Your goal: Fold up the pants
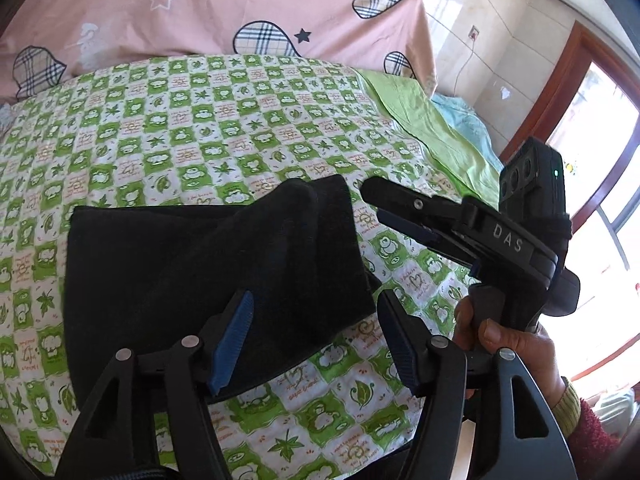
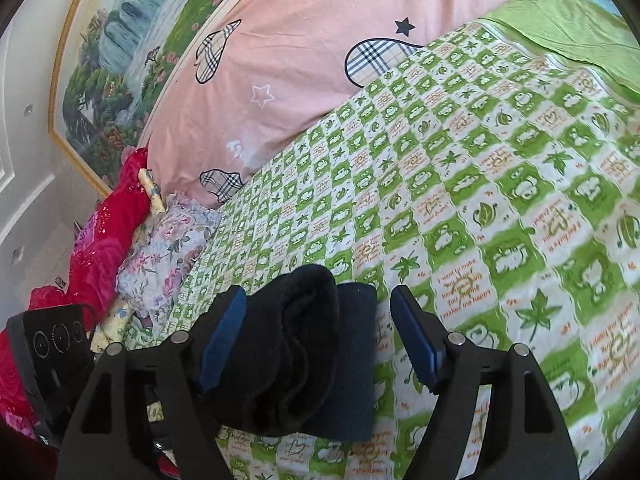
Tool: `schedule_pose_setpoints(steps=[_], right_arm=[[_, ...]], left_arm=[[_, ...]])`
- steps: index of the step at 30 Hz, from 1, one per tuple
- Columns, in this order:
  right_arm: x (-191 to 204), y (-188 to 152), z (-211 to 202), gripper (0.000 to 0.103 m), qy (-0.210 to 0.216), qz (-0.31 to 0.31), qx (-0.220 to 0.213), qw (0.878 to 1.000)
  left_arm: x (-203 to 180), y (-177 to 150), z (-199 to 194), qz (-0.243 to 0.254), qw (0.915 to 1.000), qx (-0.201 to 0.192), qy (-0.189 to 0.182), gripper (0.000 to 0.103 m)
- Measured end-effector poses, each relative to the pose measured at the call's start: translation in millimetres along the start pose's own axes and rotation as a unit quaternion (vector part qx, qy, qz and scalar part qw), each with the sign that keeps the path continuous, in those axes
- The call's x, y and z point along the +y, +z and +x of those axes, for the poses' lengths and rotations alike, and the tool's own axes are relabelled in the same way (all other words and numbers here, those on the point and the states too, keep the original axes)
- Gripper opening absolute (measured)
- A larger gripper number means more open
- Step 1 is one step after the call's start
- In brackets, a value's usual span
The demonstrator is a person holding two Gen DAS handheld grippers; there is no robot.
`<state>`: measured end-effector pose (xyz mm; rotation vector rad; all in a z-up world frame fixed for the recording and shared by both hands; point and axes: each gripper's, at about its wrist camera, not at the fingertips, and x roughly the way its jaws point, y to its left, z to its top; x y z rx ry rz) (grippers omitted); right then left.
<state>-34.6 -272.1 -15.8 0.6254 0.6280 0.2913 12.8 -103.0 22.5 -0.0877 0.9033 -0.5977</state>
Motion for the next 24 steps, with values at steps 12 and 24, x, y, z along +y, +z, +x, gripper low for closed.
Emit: schedule_pose_setpoints(steps=[12,24], right_arm=[[35,-9,-7,0.08,-0.066,-0.037,-0.003,0.997],[69,-20,0,0.085,-0.133,-0.095,0.005,0.987]], left_arm=[[48,-6,-34,-0.055,0.9966,-0.024,0.057,0.072],[108,-1,-48,-0.112,0.988,-0.033,0.101,0.075]])
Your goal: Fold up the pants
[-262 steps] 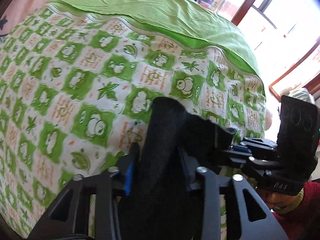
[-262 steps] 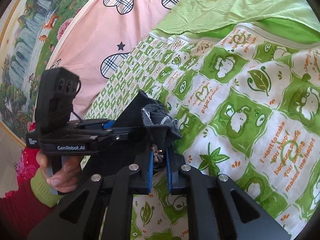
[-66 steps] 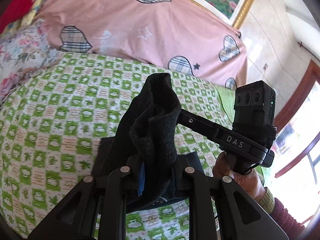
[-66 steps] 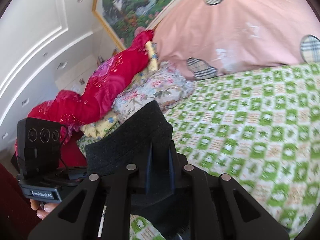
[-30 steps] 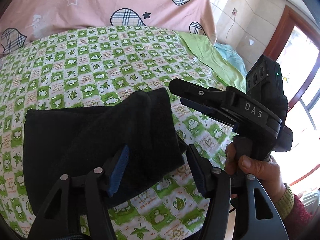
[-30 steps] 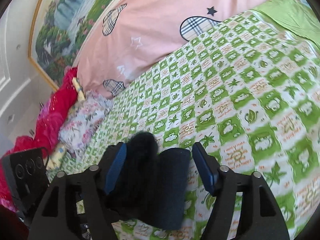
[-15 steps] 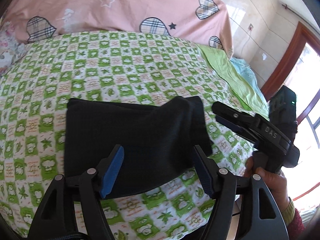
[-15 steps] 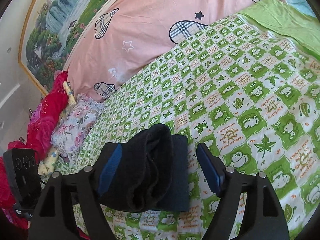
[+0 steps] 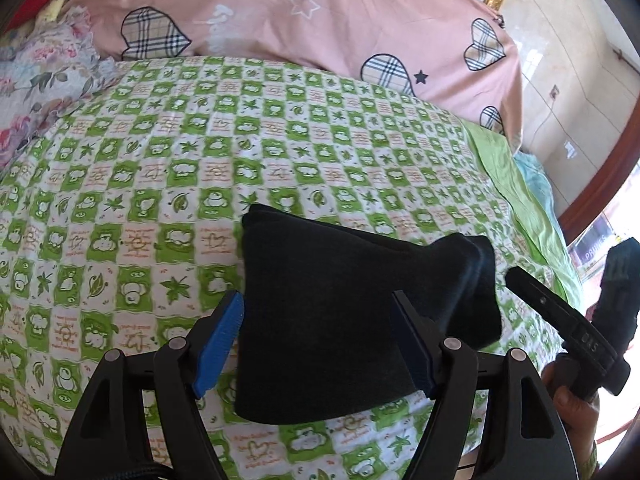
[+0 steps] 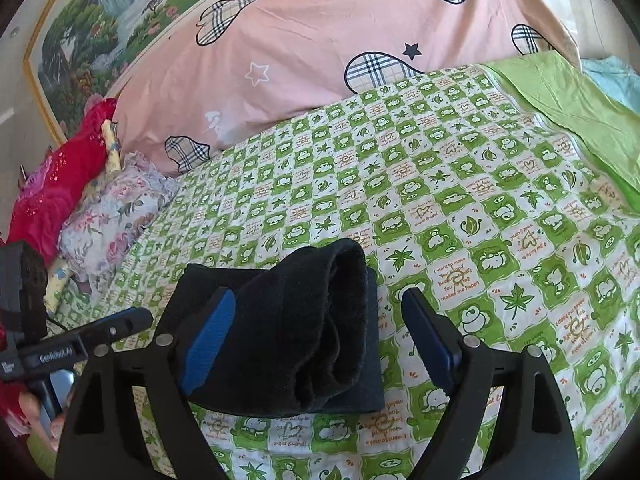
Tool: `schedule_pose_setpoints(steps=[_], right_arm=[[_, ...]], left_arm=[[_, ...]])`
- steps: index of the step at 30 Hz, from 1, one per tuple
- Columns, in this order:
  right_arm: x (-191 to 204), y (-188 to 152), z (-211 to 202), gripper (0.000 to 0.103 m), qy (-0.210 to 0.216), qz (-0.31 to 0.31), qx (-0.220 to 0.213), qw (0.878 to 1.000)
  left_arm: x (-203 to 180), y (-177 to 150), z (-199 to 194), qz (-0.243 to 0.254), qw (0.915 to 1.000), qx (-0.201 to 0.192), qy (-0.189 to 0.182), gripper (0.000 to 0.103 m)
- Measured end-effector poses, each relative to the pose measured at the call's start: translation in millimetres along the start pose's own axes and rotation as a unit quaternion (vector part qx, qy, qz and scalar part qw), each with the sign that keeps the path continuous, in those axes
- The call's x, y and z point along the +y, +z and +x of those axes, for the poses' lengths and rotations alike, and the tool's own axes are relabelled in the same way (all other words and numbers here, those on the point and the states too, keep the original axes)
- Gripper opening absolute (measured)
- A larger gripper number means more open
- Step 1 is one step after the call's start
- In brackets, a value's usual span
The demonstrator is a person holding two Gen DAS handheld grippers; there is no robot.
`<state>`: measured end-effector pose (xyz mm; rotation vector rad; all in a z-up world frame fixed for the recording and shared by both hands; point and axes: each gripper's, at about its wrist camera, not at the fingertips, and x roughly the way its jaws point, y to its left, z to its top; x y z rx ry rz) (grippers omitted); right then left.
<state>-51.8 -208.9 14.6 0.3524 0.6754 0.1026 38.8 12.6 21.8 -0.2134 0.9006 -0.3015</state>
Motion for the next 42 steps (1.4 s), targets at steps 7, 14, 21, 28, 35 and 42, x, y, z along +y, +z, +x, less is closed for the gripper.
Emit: schedule_pose_setpoints(steps=[7,14,21,28,35,42], right_arm=[[5,-2,7,0.086,0.001,-0.001,0.012,1.0],[2,-6,20,0.086,0.003,0.01,0.03,0.999],[-2,-9,36,0.083,0.014,0.01,0.047,0.999],[-6,-8,44,0.03,0.032,0.017,0.052,0.998],[7,22,24,0.011,0.076,-0.012,0.02,0.997],[-14,-16,46,0.012,0.014,-0.029,0.048,0.998]], left_arm=[[11,6,14,-0.005,0.9998,0.016,0.007,0.077],[18,19,41,-0.011,0.999,0.042,0.009,0.077],[19,24,63,-0.011,0.998,0.056,0.028,0.067],[23,27,68,-0.021,0.998,0.056,0.018,0.026],[36,34,54,-0.056,0.9973,0.043,-0.019,0.024],[24,22,69,-0.023,0.9989,0.038,0.012,0.037]])
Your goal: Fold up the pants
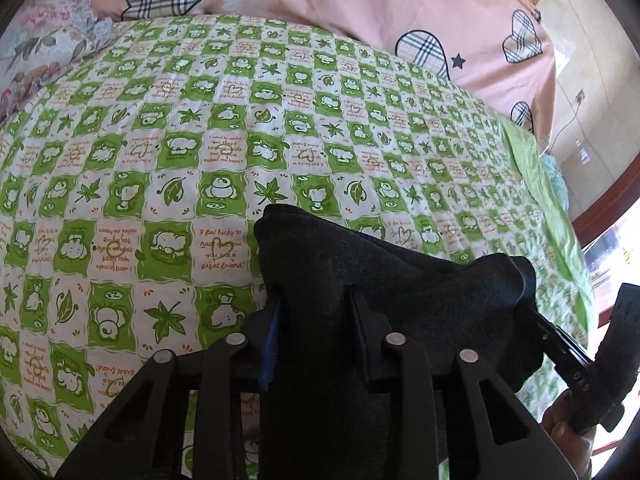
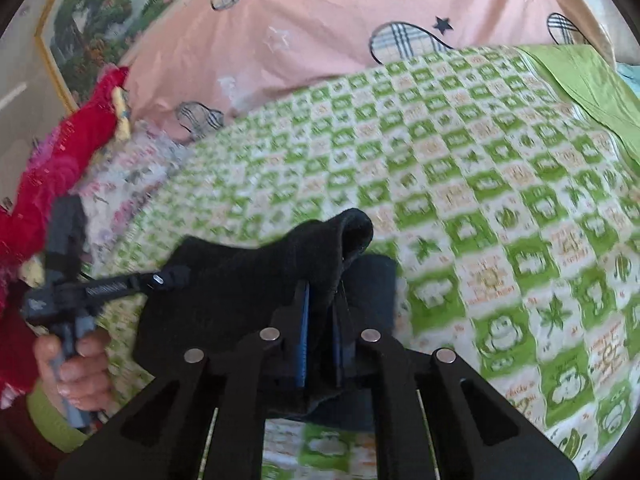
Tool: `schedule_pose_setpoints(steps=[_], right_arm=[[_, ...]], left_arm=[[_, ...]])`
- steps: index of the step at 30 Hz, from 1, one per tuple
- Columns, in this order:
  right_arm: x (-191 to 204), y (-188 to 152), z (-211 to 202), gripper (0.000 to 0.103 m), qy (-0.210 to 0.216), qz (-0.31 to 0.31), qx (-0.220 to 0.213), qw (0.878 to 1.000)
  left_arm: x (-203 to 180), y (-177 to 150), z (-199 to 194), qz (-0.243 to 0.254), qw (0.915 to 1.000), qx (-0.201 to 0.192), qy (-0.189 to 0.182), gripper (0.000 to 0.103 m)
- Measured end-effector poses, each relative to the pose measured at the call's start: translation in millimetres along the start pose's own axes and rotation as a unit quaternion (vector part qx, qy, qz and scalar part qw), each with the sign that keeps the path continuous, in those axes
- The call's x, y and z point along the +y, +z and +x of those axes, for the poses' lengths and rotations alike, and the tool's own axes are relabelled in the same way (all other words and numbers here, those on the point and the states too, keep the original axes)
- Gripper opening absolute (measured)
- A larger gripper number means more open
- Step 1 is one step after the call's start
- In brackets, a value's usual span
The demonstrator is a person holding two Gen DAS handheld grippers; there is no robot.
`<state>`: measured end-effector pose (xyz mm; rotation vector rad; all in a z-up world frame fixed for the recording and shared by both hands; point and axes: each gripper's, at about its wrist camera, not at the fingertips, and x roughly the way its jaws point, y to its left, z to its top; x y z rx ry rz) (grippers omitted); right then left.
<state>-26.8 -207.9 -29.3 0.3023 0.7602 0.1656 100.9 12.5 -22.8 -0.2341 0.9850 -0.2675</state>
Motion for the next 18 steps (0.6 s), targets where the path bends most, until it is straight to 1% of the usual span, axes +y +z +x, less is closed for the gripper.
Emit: schedule_pose_setpoints(steps=[1,2,3,4,5,7,8,11,12,14,15,16,17,18], right_arm=[[-5,-5,1,0.017,-0.006,0.004,-0.003,1.0],[-12,-9,4,0.02,-0.008,0.014,-0.004,1.0],[-17,-11,6,0.02,-0.006,0.023,-0.004,1.0],[-21,-12,6,0.025,-0.001,0.034,-0.006,0.999],[-24,-12,5,0.031,-0.001,0.04,-0.006,0.999],[-25,-10,2,0.039,-0.008,0.041,-0.003,0.999],[-25,-9,-1,0.039,-0.006,0.043,-0.003,0.999],[-22,-4,-11,0.039,-0.01,0.044,-0.009,0.999],[-20,-2,-15,0.041,-0.009,0.045,-0.012,0.999],[-16,1,-22,0.041,-0.002,0.048,-0.02,0.999],[-14,3,-24,0.042,0.002,0.047,-0.023,0.999],[-11,5,-25,0.046,0.004,0.046,-0.026,0.999],[-9,7,-26,0.052,0.003,0.045,-0.029,0.999],[-7,10,-26,0.055,0.004,0.045,-0.032,0.998]], left_arm=[[-2,-2,2,0.008,0.9999,-0.004,0.009,0.045],[-3,-2,3,0.013,0.9998,-0.007,0.016,0.047],[-2,-3,4,0.016,0.9997,-0.008,0.019,0.05],[0,-4,5,0.013,0.9997,-0.01,0.018,0.053],[3,-4,4,0.009,0.9998,-0.009,0.015,0.054],[7,-4,2,0.002,0.9999,-0.006,0.01,0.055],[9,-4,0,0.0,0.9999,-0.007,0.008,0.055],[9,-5,-12,0.006,0.9996,-0.013,0.022,0.057],[10,-6,-15,0.007,0.9995,-0.015,0.026,0.059],[9,-10,-25,0.007,0.9994,-0.02,0.028,0.06],[9,-11,-28,0.007,0.9994,-0.018,0.029,0.064],[9,-12,-31,0.007,0.9994,-0.018,0.031,0.068],[9,-13,-33,0.005,0.9993,-0.018,0.031,0.068],[8,-13,-35,0.005,0.9993,-0.02,0.03,0.068]])
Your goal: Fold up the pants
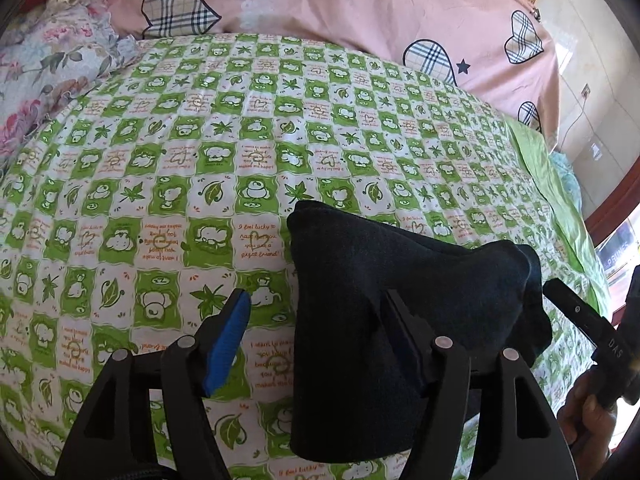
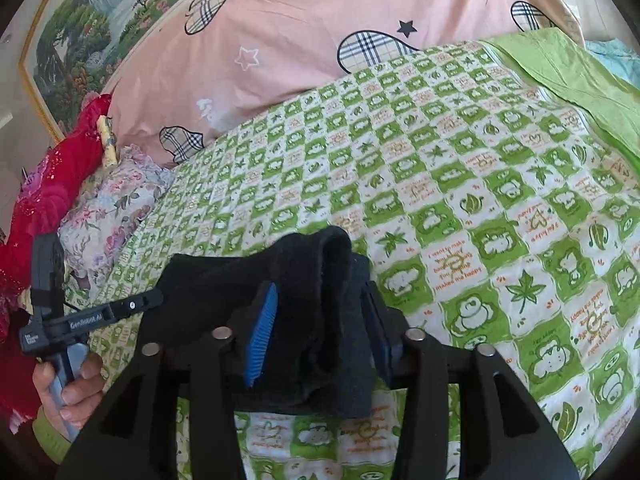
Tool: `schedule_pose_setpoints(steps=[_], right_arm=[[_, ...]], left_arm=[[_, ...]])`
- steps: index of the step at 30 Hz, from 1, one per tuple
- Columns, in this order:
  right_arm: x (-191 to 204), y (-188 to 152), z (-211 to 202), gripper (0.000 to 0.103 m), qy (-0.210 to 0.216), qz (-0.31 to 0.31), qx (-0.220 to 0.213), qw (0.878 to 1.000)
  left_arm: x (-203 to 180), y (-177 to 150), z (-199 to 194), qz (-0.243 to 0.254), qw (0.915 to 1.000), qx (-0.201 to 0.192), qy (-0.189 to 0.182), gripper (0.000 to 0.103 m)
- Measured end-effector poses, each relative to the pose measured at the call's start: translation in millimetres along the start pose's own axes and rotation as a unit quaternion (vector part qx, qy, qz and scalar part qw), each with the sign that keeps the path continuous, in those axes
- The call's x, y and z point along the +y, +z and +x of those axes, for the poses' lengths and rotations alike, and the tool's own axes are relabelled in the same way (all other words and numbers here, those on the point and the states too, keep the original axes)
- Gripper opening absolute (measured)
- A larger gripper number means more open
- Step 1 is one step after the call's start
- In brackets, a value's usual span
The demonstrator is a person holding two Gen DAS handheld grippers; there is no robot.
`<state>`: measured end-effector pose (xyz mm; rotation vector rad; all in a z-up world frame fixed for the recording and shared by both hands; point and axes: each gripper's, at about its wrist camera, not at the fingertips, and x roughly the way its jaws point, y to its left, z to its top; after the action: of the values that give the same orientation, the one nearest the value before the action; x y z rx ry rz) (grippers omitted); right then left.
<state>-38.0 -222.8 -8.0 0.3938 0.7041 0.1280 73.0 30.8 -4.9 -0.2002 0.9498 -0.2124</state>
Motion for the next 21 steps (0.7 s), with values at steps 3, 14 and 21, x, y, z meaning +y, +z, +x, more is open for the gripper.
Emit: schedule_pose_setpoints(steps=[3,14,21], right_arm=[[5,6,8,0.057,-0.006,-0.002,-0.003,1.0],[-9,-5,50,0.057,-0.065,-0.01,0.044,0.997],[-12,-6,45,0.057,-0.054,-0.005,0.042,0.998]], left_arm=[[-4,6,1,0.006,0.9998,-0.002,0.019,0.07],[5,23,43,-0.025,0.9972,0.027,0.066,0.072],[9,21,35,-0.023,0.9983,0.026,0.046,0.072]])
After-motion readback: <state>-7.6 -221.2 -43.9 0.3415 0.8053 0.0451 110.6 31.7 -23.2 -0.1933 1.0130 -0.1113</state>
